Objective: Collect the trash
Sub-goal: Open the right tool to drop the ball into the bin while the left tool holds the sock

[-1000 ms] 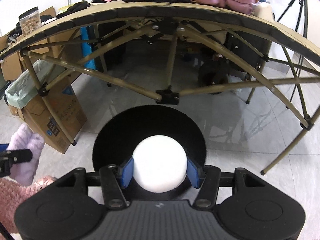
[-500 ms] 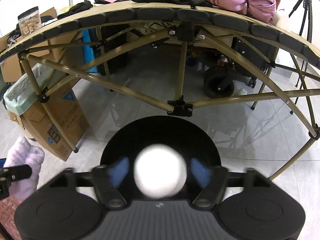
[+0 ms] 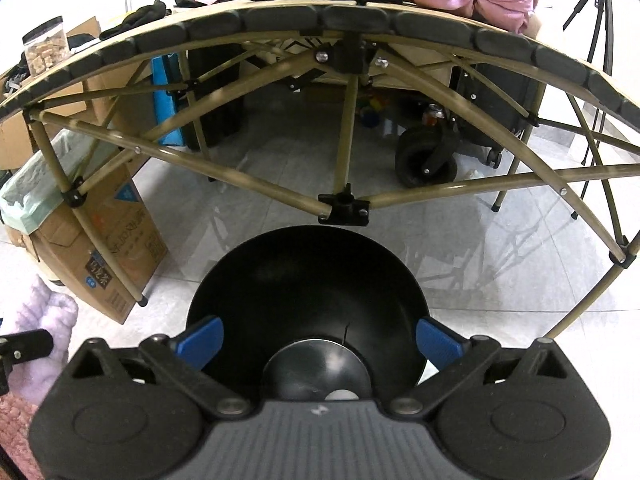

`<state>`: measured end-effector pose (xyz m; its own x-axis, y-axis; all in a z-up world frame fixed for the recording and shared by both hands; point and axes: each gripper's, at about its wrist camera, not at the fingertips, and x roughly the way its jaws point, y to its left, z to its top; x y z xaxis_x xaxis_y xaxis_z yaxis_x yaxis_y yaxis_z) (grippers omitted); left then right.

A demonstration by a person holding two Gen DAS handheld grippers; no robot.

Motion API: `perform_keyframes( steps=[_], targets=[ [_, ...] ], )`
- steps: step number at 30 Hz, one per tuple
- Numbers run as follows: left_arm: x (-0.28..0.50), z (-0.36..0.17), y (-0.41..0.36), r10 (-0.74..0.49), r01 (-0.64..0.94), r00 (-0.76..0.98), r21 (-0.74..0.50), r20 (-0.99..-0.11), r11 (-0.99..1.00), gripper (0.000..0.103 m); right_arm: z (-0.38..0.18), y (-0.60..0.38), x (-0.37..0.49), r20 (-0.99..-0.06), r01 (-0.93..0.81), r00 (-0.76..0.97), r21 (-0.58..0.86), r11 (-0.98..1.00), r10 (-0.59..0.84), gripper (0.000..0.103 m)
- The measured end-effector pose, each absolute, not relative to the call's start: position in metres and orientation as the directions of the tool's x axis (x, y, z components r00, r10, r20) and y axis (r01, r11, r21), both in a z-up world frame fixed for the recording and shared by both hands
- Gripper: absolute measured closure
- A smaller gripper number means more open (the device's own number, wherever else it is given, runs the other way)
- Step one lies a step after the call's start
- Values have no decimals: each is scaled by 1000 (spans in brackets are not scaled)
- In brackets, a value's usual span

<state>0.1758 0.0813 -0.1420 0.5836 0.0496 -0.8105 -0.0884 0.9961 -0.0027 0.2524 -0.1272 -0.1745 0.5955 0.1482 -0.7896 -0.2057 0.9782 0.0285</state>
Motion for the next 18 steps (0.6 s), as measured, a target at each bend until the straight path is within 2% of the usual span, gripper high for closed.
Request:
perform_keyframes(
  steps=[18],
  targets=[
    [186,-145,70,36,-66,587,-3,-809,998,74,-180,-145,253,-804,-169,588,-14,986,89,0]
  ],
)
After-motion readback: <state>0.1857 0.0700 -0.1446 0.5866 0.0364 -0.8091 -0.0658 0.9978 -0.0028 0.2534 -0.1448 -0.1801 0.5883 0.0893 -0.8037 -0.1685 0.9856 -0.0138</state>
